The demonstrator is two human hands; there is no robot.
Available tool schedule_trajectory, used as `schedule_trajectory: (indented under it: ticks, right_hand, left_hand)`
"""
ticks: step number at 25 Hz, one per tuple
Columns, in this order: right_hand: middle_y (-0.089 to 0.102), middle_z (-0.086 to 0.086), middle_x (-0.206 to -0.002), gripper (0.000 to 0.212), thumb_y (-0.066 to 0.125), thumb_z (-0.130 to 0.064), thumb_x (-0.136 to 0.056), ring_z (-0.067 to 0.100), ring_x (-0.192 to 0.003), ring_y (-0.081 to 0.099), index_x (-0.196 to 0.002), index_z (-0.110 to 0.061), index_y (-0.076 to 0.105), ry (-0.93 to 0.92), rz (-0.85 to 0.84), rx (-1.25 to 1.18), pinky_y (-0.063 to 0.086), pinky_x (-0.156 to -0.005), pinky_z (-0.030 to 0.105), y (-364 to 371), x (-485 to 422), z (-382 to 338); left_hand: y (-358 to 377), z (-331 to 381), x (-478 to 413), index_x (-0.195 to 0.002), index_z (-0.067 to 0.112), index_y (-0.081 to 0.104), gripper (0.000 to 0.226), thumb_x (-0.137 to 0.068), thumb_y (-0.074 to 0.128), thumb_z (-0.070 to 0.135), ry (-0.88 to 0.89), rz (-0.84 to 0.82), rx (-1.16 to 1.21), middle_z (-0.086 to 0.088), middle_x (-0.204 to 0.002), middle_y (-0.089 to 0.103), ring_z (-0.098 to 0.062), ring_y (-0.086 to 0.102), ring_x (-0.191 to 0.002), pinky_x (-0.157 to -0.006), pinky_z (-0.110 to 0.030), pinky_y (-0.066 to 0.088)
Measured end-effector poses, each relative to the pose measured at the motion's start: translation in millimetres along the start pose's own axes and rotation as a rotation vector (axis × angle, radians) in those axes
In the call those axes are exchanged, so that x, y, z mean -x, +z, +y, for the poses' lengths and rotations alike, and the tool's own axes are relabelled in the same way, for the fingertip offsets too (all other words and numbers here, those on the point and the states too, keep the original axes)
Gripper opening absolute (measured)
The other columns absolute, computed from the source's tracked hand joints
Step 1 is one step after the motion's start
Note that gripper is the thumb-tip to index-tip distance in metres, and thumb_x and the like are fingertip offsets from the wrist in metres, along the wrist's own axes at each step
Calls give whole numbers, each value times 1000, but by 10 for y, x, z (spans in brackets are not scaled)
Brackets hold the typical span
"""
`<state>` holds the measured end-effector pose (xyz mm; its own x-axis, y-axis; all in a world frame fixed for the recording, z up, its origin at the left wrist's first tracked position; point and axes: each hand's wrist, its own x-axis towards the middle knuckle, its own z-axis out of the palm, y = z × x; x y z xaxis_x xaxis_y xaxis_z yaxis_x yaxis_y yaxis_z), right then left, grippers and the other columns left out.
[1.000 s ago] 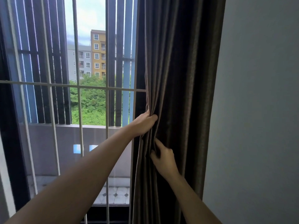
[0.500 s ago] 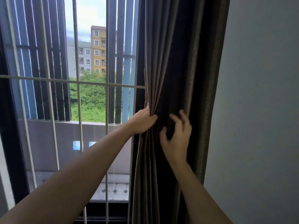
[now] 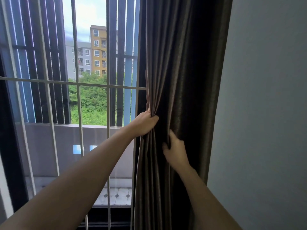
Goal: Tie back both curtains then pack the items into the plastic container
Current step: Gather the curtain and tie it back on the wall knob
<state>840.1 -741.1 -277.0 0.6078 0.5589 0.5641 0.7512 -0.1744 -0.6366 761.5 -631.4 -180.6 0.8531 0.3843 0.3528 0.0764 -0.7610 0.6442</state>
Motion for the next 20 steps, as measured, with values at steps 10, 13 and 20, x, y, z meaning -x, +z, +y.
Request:
schedule_trajectory:
  ticks: [10, 13, 20]
  right_hand:
    - [60, 6, -116, 67, 55, -6, -78, 22, -108, 60, -139, -22, 32, -15, -298, 53, 48, -94, 28, 14, 219, -116]
    - [51, 1, -134, 68, 62, -16, -80, 17, -128, 45, -141, -26, 34, -150, 4, 191, 36, -107, 29, -228, 234, -118]
    - [46, 1, -133, 85, 61, -1, -79, 18, -119, 48, -149, -17, 15, 80, 223, -125, 36, -97, 23, -899, -280, 67]
  left_hand:
    - [212, 59, -81, -140, 16, 32, 60, -87, 57, 33, 40, 15, 60, -1, -114, 55, -22, 56, -106, -94, -37, 46]
    - [191, 19, -85, -140, 10, 29, 53, -89, 43, 17, 6, 61, 40, -5, -107, 56, -28, 56, -104, -91, -37, 46]
    - [185, 48, 13, -109, -9, 49, 26, -90, 39, 7, 6, 11, 194, 5, -71, 48, -13, 48, -68, -67, -28, 41]
